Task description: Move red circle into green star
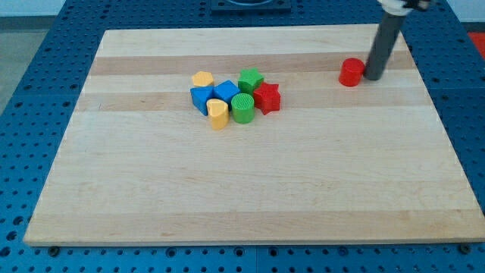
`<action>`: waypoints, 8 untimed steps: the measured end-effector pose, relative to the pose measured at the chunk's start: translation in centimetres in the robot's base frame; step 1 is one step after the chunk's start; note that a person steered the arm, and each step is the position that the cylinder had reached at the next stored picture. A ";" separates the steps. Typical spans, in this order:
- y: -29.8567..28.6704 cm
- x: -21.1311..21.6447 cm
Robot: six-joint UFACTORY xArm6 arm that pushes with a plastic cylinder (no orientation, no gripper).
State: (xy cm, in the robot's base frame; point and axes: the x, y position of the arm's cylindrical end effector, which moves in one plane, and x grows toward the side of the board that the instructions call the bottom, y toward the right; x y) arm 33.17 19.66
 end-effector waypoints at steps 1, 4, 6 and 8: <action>-3.1 -0.4; -12.1 -2.3; -15.6 -2.5; -17.3 -2.5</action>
